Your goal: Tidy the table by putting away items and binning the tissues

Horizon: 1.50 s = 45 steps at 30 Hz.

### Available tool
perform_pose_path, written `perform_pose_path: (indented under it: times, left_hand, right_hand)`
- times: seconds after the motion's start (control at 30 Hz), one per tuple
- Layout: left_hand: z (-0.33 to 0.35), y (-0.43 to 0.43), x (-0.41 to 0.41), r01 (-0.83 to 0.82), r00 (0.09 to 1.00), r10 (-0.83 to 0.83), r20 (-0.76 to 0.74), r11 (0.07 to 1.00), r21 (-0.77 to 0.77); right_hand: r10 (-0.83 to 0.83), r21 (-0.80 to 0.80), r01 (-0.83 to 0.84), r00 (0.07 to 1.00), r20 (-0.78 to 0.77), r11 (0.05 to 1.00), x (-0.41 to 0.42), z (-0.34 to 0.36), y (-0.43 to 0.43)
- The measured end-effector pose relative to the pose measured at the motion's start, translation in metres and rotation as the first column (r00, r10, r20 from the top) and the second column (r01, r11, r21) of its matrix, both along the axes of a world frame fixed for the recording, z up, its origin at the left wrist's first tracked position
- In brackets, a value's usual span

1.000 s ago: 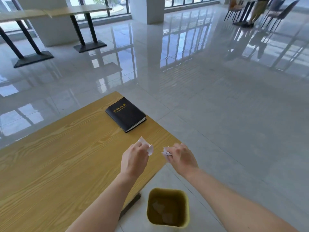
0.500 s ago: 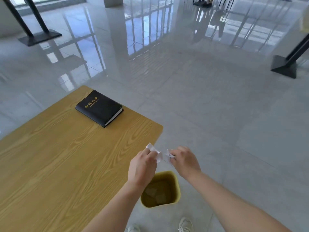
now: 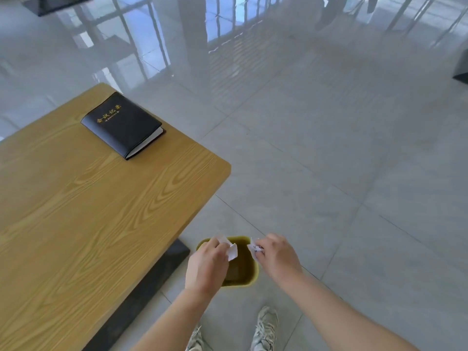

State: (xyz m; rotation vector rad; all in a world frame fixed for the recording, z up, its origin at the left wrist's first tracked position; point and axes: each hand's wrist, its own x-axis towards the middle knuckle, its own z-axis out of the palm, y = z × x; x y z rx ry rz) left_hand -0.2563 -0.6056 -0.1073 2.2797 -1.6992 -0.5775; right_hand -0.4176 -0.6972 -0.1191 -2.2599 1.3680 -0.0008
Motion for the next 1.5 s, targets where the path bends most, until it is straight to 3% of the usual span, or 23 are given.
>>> perform_pose_path:
  times: [0.23,0.3,0.37,0.4,0.63,0.8,1.2,1.33,1.5]
  left_hand:
    - [-0.076,-0.003,0.005,-0.083,0.997,0.082,0.015,0.989,0.119]
    - [-0.082,-0.001,0.009,-0.044,0.999,0.039,0.03,0.984,0.173]
    - [-0.171,0.005,0.014,-0.059,0.998,0.052,0.04,0.975,0.213]
    - [-0.172,0.002,0.018,-0.078,0.997,0.078,0.009,0.975,0.21]
    - [-0.251,0.008,0.031,-0.016,0.998,-0.004,0.057,0.938,0.347]
    - [-0.292,0.01,0.026,0.042,0.997,-0.064,0.05,0.931,0.362]
    - [-0.353,0.004,0.021,0.016,0.997,-0.047,0.069,0.917,0.398]
    - [-0.354,0.008,0.019,-0.003,0.998,-0.021,0.054,0.907,0.421]
    - [-0.345,0.013,0.02,-0.008,0.998,-0.019,0.064,0.917,0.4]
  right_hand:
    - [0.002,0.129,0.001,1.0,-0.026,0.992,-0.002,-0.064,-0.01]
    - [-0.012,0.15,0.021,0.998,-0.063,0.988,-0.004,-0.065,-0.009]
    - [-0.003,0.222,0.014,0.999,-0.051,0.975,0.006,-0.158,0.0]
    - [-0.007,0.24,0.023,0.998,-0.067,0.971,0.007,-0.156,-0.004]
    - [0.072,0.34,-0.007,0.981,-0.181,0.941,0.012,-0.237,0.004]
    - [0.106,0.342,-0.03,0.973,-0.205,0.939,0.015,-0.277,0.005]
    - [0.137,0.317,-0.057,0.962,-0.236,0.947,0.026,-0.332,0.0]
    - [0.047,0.362,0.015,0.986,-0.16,0.932,0.024,-0.337,0.001]
    - [0.043,0.304,0.008,0.986,-0.16,0.953,0.02,-0.338,0.002]
